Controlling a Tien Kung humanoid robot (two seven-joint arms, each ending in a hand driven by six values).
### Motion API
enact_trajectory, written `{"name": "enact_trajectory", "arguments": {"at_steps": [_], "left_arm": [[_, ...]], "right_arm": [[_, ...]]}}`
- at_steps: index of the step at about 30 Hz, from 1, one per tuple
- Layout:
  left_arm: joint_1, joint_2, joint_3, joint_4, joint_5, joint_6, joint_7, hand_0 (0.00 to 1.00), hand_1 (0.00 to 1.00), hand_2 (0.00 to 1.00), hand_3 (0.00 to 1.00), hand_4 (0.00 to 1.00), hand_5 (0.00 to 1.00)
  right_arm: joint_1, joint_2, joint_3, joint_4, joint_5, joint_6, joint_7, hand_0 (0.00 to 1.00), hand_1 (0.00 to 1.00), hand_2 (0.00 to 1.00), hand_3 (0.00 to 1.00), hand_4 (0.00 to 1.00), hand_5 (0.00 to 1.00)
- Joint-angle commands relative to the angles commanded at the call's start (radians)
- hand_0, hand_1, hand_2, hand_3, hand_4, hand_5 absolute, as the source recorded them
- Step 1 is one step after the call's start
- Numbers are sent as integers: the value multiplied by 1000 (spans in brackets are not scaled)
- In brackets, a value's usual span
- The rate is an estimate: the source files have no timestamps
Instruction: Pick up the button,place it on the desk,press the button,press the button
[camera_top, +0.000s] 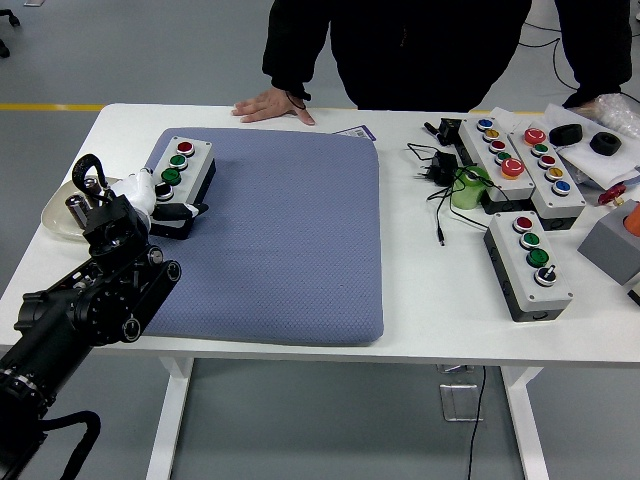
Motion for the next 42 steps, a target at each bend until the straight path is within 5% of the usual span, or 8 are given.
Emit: {"name": "enact_trajectory", "arguments": {"at_steps": [6, 12, 13, 24, 25, 30, 31, 42], "left_arm": [[-18, 3, 5, 36, -6, 0, 0, 911, 998, 998, 987, 998, 615], [-33, 8, -3, 53, 6, -11, 0, 790, 919, 967, 919, 882, 395], [-34, 8, -4, 53, 6, -13, 0, 554, 735, 818, 682, 823, 328], [-34, 15, 23, 71, 23, 16, 0, 410, 543, 590, 492, 782, 308], [-33, 15, 26, 73, 25, 24, 0, 441, 433, 439, 406, 666, 2], [-30, 17, 37, 81, 26, 53, -18, 441, 433, 439, 406, 666, 2], [-29, 18, 39, 83, 22, 60, -31, 348, 321, 344, 322, 379, 2], [-26, 42, 60, 72, -11, 108, -188, 286, 276, 313, 287, 198, 2]], "right_arm": [[1, -1, -5, 0, 5, 0, 1, 746, 700, 712, 581, 180, 132], [4, -1, -9, 0, 10, 0, 2, 746, 700, 712, 582, 180, 132], [4, -1, -9, 0, 10, 0, 2, 746, 700, 712, 582, 180, 132], [7, -1, -8, 0, 11, 0, 2, 746, 700, 712, 582, 180, 130], [7, -1, -8, 0, 12, 0, 3, 747, 700, 712, 581, 181, 131], [7, -2, -7, 0, 11, 0, 3, 747, 700, 712, 581, 181, 131], [7, -2, -7, 0, 12, 0, 3, 747, 700, 712, 581, 181, 132], [9, -1, -4, 0, 11, 0, 3, 747, 700, 712, 582, 181, 132]]}}
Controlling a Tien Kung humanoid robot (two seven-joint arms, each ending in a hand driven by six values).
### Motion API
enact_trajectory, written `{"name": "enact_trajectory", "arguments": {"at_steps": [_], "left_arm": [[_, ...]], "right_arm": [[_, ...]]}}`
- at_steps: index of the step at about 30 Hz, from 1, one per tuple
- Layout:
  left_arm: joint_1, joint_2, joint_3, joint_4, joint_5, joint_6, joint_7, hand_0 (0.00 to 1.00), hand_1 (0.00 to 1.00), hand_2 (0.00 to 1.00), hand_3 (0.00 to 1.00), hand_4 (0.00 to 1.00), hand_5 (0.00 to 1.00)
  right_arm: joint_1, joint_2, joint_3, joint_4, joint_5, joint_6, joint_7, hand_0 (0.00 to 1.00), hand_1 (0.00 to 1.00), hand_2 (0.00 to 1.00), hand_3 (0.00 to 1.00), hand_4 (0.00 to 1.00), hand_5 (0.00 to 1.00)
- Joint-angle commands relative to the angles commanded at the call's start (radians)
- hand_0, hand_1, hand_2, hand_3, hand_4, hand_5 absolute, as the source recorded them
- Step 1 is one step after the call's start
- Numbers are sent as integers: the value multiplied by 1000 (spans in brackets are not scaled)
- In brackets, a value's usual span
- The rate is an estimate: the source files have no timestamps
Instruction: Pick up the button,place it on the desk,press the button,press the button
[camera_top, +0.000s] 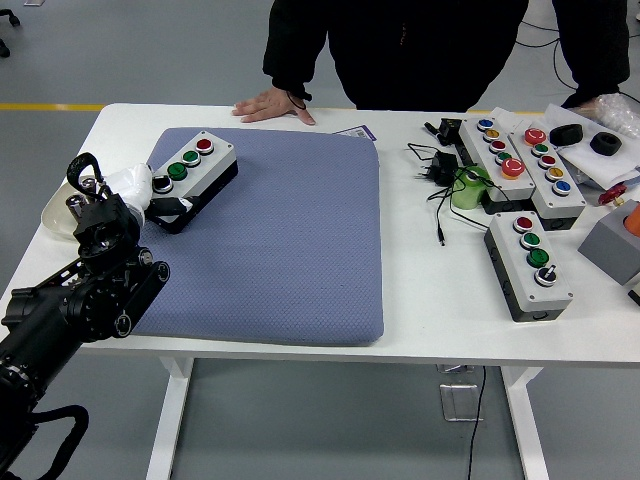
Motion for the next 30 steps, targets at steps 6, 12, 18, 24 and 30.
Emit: {"name": "enact_trajectory", "arguments": {"at_steps": [6, 12, 18, 24, 30], "left_arm": [[0, 21, 23, -8, -2, -19, -67, 190, 202, 255, 235, 2, 2], [8, 45, 65, -22, -5, -78, -153, 114, 134, 202, 190, 2, 2], [15, 77, 90, -55, -30, -131, -282, 92, 109, 172, 177, 2, 2], [11, 114, 87, -68, -45, -187, -447, 83, 100, 163, 172, 2, 2], [8, 158, 120, -93, -62, -167, -556, 80, 97, 158, 167, 2, 2]], "right_arm": [[1, 0, 0, 0, 1, 0, -1, 746, 700, 712, 582, 181, 132], [2, 0, 1, 0, -1, 0, -1, 746, 700, 712, 582, 181, 132], [0, 1, 5, 0, -2, 0, -1, 747, 700, 712, 581, 181, 131], [-1, 1, 5, 0, -5, 0, -2, 747, 700, 712, 582, 181, 132], [-4, 2, 6, 0, -5, -1, -4, 747, 700, 712, 582, 181, 132]]}}
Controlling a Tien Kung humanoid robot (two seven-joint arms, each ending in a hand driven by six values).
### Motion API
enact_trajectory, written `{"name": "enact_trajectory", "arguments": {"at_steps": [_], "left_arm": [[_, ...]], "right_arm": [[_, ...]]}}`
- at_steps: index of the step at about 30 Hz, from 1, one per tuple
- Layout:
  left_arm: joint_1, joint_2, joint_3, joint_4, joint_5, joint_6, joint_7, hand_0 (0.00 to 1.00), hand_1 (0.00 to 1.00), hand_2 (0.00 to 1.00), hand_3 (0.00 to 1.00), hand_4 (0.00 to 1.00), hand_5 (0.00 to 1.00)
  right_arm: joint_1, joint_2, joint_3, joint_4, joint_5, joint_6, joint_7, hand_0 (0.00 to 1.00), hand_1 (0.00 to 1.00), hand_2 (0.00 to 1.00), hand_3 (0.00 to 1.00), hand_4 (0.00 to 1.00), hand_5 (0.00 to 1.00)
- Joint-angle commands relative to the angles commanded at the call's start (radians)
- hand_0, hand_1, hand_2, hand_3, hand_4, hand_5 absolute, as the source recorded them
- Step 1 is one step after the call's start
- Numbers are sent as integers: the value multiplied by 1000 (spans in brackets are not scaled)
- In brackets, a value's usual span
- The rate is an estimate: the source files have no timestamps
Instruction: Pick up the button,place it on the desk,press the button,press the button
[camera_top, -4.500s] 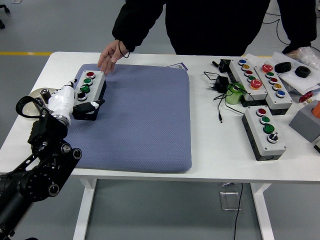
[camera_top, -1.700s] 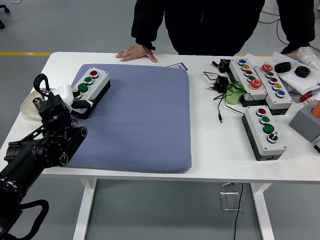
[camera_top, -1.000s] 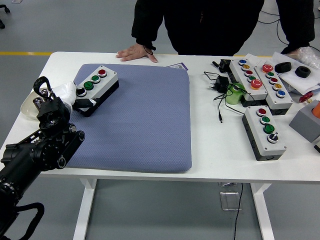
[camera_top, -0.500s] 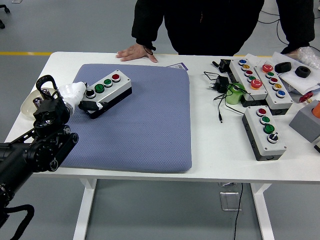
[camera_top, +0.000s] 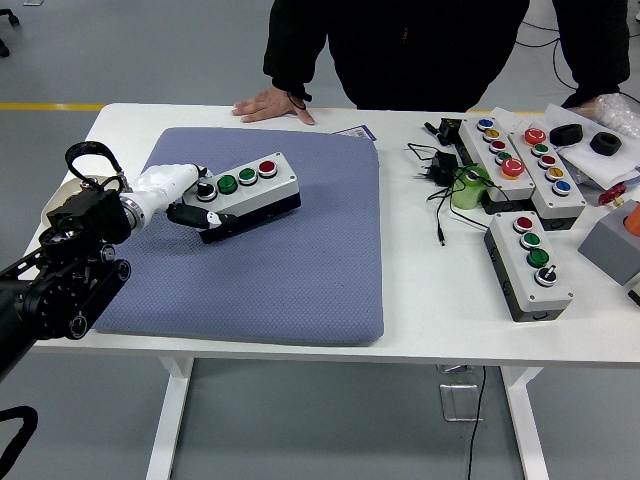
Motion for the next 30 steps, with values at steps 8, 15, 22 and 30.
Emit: {"name": "enact_trajectory", "arguments": {"at_steps": [8, 15, 22, 30], "left_arm": [[-7, 71, 100, -39, -55, 35, -120, 86, 96, 158, 168, 2, 2], [-9, 141, 220, -84, -123, 63, -185, 88, 96, 156, 169, 2, 2], [-6, 176, 271, -168, -139, 68, -206, 88, 97, 154, 168, 2, 2], [-14, 197, 318, -202, -113, 56, -201, 87, 97, 154, 167, 2, 2]], "right_arm": [[-4, 1, -2, 0, -2, 0, -2, 747, 700, 712, 582, 181, 131], [-8, 2, -5, 0, 1, 0, -3, 747, 700, 712, 581, 181, 132], [-7, 3, -6, 0, 3, 1, -2, 747, 700, 712, 581, 181, 131], [-1, 2, -12, 0, 9, 1, -1, 747, 701, 712, 581, 181, 131]]}}
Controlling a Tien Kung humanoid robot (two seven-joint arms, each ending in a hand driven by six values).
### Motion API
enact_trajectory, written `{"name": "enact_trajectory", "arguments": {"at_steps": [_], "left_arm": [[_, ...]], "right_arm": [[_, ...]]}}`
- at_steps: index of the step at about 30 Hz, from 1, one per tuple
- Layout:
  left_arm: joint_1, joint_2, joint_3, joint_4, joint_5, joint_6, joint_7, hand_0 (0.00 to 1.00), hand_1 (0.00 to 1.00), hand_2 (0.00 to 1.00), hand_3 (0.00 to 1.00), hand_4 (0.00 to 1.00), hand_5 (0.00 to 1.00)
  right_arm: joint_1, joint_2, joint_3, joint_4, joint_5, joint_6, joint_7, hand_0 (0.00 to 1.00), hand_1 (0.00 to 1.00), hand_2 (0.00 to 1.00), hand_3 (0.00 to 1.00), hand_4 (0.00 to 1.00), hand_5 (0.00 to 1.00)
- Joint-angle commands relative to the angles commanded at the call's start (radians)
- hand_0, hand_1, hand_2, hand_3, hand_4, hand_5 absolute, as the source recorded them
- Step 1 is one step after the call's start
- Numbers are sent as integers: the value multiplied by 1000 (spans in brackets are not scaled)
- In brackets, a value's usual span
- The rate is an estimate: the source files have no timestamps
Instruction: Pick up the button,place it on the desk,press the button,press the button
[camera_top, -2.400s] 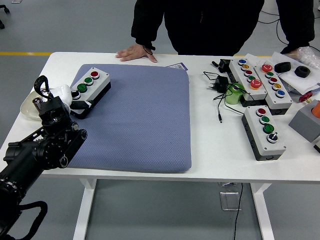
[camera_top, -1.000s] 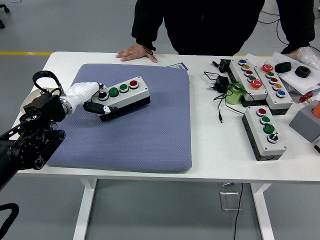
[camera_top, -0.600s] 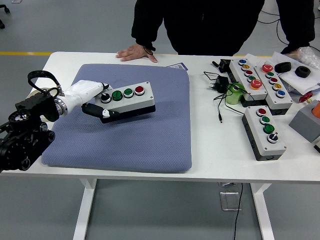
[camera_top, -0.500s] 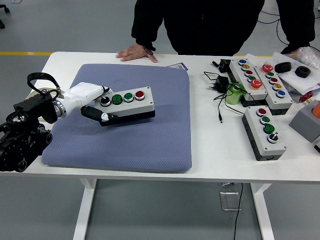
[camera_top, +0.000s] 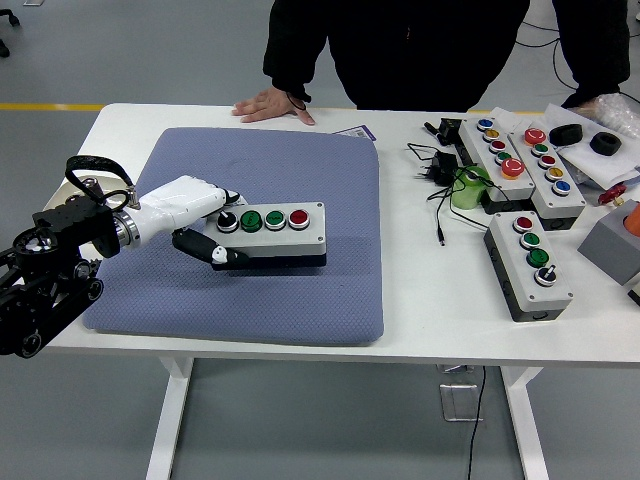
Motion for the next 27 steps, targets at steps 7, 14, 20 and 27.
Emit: {"name": "enact_trajectory", "arguments": {"at_steps": [7, 14, 20, 27], "left_arm": [[-10, -6, -5, 16, 100, -36, 23, 92, 97, 155, 166, 2, 2], [-10, -6, -3, 18, 125, -43, 31, 216, 215, 264, 259, 6, 2], [3, -6, -30, 6, 192, -71, 48, 571, 570, 623, 554, 708, 2], [36, -9, -110, -34, 213, -147, 88, 787, 857, 928, 862, 998, 438]], "right_arm": [[4, -1, -2, 0, -6, 1, 1, 746, 700, 712, 581, 181, 131], [5, -3, -3, 0, -5, 1, 2, 746, 700, 712, 582, 181, 131], [7, -3, -3, 0, -3, 1, 2, 746, 700, 712, 581, 181, 131], [8, -2, 0, 0, -8, 2, 2, 746, 700, 712, 581, 181, 131]]}}
